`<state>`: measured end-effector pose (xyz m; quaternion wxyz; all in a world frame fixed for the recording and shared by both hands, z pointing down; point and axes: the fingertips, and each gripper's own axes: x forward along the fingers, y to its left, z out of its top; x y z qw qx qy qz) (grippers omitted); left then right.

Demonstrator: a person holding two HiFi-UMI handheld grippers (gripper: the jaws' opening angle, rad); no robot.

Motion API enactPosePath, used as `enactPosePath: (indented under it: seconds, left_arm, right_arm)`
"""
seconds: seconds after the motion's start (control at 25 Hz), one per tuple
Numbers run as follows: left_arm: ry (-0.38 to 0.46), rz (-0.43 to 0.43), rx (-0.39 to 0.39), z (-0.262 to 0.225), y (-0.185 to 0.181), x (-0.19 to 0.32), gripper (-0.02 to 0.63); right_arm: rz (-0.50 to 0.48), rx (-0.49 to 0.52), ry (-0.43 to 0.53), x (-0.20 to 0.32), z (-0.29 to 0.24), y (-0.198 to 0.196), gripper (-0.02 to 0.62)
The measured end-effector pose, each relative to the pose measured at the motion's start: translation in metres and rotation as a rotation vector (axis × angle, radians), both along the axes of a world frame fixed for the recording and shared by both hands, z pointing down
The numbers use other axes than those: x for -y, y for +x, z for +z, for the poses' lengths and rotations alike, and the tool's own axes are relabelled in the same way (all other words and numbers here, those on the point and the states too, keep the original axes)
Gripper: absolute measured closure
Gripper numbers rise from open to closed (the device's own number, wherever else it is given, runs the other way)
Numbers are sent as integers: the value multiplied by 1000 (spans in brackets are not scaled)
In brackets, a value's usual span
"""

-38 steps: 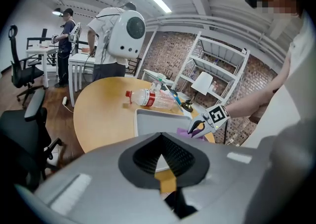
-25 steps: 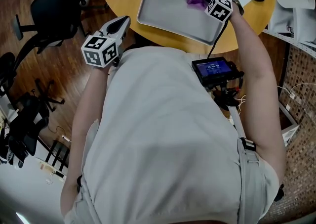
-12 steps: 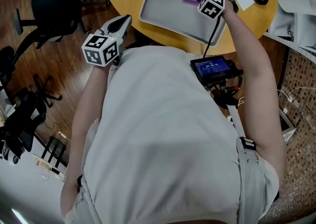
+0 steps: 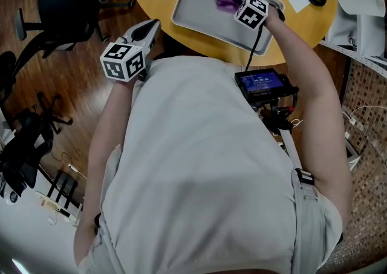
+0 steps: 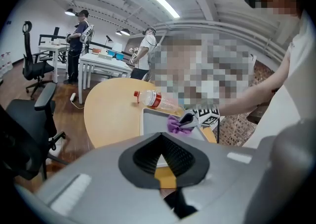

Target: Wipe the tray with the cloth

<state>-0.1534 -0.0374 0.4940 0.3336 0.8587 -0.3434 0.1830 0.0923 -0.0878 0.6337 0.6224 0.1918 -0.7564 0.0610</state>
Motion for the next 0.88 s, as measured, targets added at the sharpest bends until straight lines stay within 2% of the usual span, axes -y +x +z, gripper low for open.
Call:
enactPosePath:
  seconds: [0.2,0.32,0.72,0.88]
  left_arm:
    - [-4,25,-10,7,4,9,606]
    - [2,47,-13,3,13,0,606]
    - [8,65,-27,-3,14,-16,606]
    - [-5,58,-28,7,15,-6,606]
  right_arm:
    - [-89,45,-75,-43,10,-33,545]
    - [-110,56,-111,-74,7,-42,545]
    - [-19,87,-204,-123,0,-54,545]
    - [-3,86,-247,-111,9,-53,545]
